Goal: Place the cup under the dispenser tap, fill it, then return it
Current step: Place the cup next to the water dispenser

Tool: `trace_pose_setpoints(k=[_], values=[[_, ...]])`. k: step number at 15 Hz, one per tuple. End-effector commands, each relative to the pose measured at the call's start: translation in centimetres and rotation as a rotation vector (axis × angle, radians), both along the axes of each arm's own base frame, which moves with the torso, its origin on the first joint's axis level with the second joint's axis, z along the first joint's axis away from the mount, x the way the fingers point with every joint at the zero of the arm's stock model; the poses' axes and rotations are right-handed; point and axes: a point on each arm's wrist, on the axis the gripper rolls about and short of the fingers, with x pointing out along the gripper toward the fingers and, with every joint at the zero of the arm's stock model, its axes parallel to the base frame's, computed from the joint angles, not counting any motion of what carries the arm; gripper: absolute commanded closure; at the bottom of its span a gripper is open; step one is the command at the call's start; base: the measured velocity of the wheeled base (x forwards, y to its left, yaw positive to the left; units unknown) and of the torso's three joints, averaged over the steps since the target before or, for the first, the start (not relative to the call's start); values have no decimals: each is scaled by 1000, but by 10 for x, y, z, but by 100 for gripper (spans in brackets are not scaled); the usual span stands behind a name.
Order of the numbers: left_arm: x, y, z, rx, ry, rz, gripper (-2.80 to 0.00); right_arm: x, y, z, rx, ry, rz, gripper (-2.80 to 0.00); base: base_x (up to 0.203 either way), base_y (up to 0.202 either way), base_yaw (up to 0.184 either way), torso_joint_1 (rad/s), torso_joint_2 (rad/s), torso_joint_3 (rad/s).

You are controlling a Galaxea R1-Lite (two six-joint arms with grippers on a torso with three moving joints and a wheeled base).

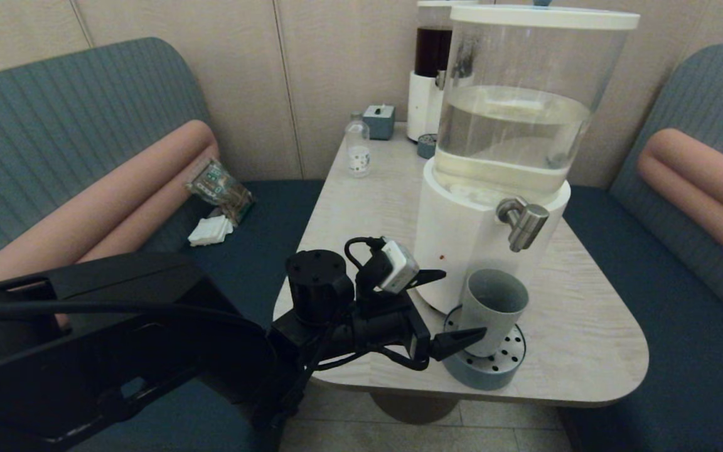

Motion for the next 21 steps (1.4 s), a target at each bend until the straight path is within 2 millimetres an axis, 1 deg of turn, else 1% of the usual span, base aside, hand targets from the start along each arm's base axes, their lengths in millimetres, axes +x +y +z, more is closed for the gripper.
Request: trace_pose_setpoints(k=[1,5,8,12,19,21], values=[[2,-4,-6,2,1,-9,-280,0,0,0,-1,2,0,0,0,0,0,0,0,0],[8,-9,-12,0,-2,-27,-280,0,0,0,-1,3,0,0,0,0,0,0,0,0],[14,-16,-11,-17,-21,-34,-280,0,0,0,-1,1,0,0,0,0,0,0,0,0],[17,-20,-18,-12,-18,-52,-280,0,0,0,-1,0,0,0,0,0,0,0,0,0],[18,-36,-21,-30,-37,-75,-280,0,0,0,-1,1,0,0,0,0,0,0,0,0],[19,-38,-22,-32,-38,-76,-280,0,0,0,-1,1,1,0,0,0,0,0,0,0]])
